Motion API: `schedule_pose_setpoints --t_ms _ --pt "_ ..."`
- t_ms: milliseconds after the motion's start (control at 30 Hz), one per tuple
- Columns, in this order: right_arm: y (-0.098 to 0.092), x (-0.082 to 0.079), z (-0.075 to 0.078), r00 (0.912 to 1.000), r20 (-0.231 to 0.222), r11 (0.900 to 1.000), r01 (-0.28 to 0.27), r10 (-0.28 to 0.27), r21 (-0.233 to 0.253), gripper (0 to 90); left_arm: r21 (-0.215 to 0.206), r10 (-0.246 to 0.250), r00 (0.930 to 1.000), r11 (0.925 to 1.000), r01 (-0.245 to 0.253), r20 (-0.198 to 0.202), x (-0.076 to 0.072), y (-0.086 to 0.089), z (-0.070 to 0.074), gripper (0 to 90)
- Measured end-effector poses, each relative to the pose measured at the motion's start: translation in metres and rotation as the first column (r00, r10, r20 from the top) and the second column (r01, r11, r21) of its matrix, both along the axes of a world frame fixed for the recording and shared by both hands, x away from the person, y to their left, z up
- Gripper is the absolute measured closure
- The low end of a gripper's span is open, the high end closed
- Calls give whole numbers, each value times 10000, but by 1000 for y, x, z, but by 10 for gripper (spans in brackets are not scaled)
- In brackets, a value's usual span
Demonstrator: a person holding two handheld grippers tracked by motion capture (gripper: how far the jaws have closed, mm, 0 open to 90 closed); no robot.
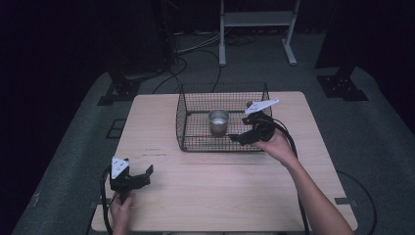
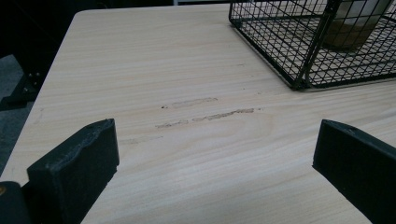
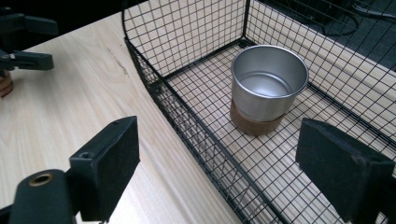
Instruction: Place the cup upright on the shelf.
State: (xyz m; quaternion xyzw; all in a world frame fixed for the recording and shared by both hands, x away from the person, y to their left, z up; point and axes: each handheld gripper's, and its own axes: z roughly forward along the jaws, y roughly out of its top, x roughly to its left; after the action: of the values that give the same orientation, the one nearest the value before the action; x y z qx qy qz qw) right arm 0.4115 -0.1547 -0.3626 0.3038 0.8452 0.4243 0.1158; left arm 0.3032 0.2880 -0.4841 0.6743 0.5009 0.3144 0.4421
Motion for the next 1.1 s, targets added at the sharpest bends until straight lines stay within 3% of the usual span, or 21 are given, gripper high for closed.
schedule_pose_setpoints --t_ms 333,600,1100 --pt "-11 -20 -3 9997 248 10000 0 0 -1 130 32 -12 10000 10000 12 -37 0 0 0 0" --pt "-24 -27 -16 9998 6 9998 204 -204 53 130 94 -10 10000 10000 10 -53 0 -1 0 0" --pt "-41 -45 -31 9993 -2 9989 376 -376 280 132 152 6 10000 9999 -5 -81 0 -1 0 0"
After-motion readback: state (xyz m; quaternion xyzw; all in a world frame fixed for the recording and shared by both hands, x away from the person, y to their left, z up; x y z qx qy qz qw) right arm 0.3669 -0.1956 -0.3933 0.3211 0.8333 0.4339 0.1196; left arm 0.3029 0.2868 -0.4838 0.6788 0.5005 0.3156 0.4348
